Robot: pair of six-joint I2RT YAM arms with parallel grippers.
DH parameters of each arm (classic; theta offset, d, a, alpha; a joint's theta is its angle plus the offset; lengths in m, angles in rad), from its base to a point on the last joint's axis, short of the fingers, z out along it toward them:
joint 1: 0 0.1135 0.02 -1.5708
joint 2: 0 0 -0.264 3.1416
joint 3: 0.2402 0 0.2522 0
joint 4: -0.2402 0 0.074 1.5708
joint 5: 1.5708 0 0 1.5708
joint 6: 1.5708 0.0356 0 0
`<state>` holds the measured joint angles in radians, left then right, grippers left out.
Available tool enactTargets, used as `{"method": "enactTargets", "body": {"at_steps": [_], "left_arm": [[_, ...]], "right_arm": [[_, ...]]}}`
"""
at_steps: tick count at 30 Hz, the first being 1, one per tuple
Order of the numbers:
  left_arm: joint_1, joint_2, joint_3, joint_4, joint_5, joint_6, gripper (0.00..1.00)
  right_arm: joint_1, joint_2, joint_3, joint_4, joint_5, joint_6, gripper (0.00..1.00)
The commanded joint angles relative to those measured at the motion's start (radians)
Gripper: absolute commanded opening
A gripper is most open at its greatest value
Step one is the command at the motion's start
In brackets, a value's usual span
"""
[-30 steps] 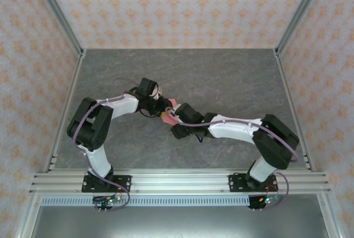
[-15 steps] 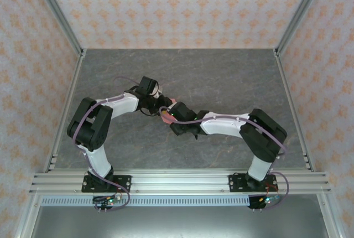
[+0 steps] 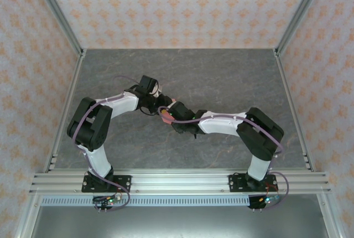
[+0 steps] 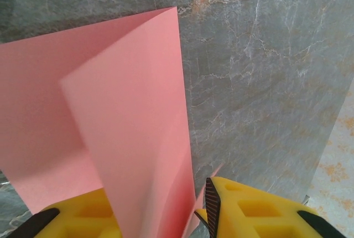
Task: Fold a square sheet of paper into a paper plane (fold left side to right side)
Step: Fourth fold the wing at the center of the table.
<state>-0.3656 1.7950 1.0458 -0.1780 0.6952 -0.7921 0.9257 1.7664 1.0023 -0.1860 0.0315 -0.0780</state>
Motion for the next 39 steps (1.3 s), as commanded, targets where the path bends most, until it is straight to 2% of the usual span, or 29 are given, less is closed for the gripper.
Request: {"method": "enactTargets", "body": {"at_steps": [1, 7, 11, 14, 19, 26, 39], "left_arm": [[0.013, -0.054, 0.006, -0.036, -0.013, 0.013, 0.36], [0.020, -0.064, -0.003, -0.037, -0.011, 0.016, 0.37], [0.022, -0.071, -0.007, -0.039, -0.013, 0.019, 0.38], [0.031, -0.094, -0.019, -0.042, -0.016, 0.026, 0.41], [0.058, -0.149, -0.038, -0.071, -0.027, 0.051, 0.51], [0.083, -0.220, -0.066, -0.122, -0.050, 0.092, 0.56], [0.083, -0.209, -0.111, -0.114, -0.007, 0.130, 0.56]], "right_arm": [[0.005, 0.026, 0.024, -0.020, 0.040, 0.007, 0.33], [0.001, 0.036, 0.037, -0.021, 0.045, 0.010, 0.26], [-0.007, 0.033, 0.038, -0.016, 0.035, 0.012, 0.18], [-0.017, 0.026, 0.032, -0.016, 0.013, 0.014, 0.13], [-0.037, 0.018, 0.021, -0.020, -0.036, 0.015, 0.12], [-0.095, 0.015, 0.021, -0.019, -0.197, 0.040, 0.11], [-0.212, 0.030, 0.044, -0.001, -0.508, 0.076, 0.10]]}}
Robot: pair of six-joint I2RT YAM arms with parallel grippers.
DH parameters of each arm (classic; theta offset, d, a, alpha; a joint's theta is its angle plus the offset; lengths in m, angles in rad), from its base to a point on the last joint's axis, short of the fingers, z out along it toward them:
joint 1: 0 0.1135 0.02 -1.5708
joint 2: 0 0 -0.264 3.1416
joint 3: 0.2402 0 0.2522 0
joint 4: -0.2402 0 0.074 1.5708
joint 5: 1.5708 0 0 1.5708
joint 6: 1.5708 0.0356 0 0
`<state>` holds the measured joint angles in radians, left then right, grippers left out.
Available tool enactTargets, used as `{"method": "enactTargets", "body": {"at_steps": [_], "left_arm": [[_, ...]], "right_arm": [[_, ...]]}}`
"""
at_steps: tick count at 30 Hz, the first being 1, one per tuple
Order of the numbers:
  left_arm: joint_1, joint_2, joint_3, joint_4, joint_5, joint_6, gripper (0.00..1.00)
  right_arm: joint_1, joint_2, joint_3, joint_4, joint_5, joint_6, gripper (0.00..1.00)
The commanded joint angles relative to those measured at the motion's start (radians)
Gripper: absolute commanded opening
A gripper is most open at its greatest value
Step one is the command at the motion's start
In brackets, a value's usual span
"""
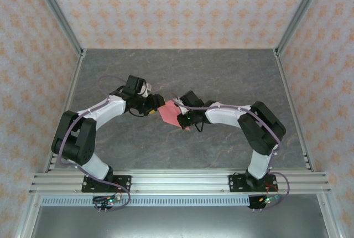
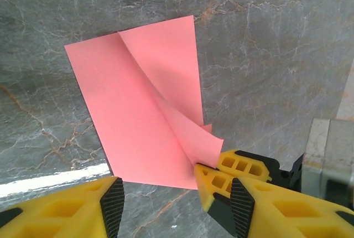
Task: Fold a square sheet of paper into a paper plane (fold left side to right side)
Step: Fourth fold the wing at the center of the table.
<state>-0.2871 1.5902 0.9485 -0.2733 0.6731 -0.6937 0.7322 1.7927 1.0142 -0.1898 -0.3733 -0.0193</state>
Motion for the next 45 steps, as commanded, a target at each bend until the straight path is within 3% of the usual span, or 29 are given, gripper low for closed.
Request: {"method": "enactTargets", "body": {"at_steps": [1, 13, 22, 45], "left_arm": [[0.005, 0.000, -0.017, -0.014, 0.021, 0.033, 0.56], [-0.040, 0.085, -0.007, 0.060, 0.051, 0.004, 0.42], [-0.076, 0.170, 0.038, 0.101, 0.057, -0.020, 0.41], [-0.096, 0.296, 0.105, 0.125, 0.021, -0.085, 0.44]], "right_arm": [[-0.027, 0.006, 0.035, 0.003, -0.128, 0.019, 0.10], [-0.069, 0.059, 0.059, -0.012, -0.259, 0.048, 0.10], [-0.118, 0.068, 0.018, 0.074, -0.375, 0.116, 0.10], [-0.122, 0.123, 0.017, 0.093, -0.401, 0.139, 0.11]]}}
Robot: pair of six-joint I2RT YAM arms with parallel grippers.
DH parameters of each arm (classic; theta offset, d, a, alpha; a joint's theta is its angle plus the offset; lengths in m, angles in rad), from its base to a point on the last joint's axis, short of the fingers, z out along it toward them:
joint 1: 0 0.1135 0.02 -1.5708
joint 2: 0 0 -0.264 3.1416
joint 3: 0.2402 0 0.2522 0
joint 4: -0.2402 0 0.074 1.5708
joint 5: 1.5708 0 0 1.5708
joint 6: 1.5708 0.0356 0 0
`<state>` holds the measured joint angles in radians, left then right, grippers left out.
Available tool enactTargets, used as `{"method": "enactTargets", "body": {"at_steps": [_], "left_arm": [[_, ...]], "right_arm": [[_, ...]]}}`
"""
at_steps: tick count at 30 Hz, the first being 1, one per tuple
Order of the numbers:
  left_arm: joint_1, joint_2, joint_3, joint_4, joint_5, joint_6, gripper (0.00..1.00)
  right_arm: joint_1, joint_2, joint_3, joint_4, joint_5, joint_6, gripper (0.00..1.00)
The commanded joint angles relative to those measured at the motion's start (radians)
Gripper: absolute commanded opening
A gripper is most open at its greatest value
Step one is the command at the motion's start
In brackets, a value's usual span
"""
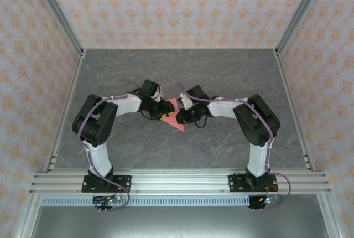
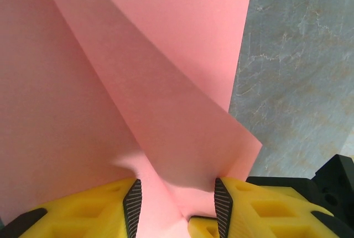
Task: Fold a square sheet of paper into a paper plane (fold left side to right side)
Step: Fourth fold the wing at the center of the table.
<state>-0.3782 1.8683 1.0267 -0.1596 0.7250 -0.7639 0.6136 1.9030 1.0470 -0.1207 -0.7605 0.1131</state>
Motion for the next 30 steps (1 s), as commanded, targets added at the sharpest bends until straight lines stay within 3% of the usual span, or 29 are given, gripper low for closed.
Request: {"method": "enactTargets", "body": {"at_steps": [1, 23, 30], "left_arm": [[-0.004, 0.020, 0.029, 0.008, -0.034, -0.014, 0.44], [-0.005, 0.065, 0.041, -0.067, -0.073, 0.012, 0.44], [-0.004, 0.062, 0.044, -0.072, -0.076, 0.015, 0.44]], "right_arm": [[-0.002, 0.013, -0.016, 0.025, -0.015, 0.007, 0.11], [-0.003, -0.015, -0.010, 0.057, -0.045, 0.030, 0.21], [-0.003, -0.091, -0.002, -0.015, 0.061, 0.007, 0.23]]}}
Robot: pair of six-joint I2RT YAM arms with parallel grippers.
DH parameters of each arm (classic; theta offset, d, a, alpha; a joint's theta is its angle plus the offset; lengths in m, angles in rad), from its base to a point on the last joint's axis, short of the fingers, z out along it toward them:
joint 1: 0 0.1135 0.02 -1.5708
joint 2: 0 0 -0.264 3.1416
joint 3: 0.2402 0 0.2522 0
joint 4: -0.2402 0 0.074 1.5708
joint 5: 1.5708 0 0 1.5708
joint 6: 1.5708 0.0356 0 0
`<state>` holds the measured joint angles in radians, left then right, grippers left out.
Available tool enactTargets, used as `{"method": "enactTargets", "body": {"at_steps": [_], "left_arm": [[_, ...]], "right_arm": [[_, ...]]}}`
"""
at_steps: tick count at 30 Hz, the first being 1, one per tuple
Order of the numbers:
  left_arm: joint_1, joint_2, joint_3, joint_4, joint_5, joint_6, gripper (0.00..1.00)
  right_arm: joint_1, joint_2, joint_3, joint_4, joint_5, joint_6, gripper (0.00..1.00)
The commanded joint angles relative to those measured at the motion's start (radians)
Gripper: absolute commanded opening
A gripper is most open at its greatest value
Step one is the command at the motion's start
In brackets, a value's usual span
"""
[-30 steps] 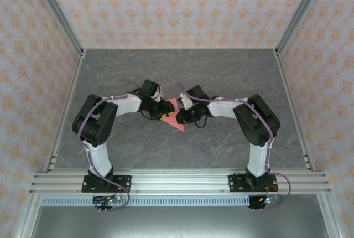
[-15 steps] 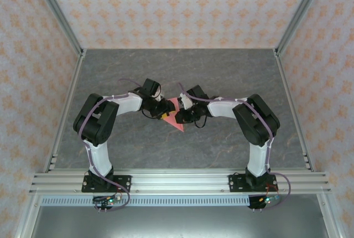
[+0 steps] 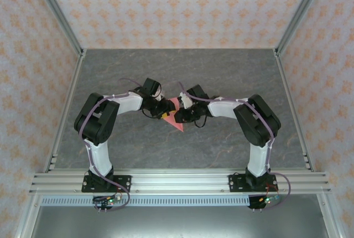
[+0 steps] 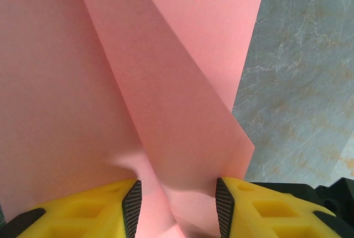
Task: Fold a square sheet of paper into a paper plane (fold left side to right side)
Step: Fourth fold the wing at the center of the table.
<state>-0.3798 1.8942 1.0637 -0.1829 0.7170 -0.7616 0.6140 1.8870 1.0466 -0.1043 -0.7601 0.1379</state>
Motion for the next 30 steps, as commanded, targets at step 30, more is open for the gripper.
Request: {"method": "enactTargets", "body": {"at_steps": [30], "left_arm": [[-0.003, 0.032, 0.004, -0.041, -0.062, 0.016, 0.44]], "right_arm": [[-0.145, -0.039, -0.062, 0.303, -0.204, 0.228, 0.34]]}}
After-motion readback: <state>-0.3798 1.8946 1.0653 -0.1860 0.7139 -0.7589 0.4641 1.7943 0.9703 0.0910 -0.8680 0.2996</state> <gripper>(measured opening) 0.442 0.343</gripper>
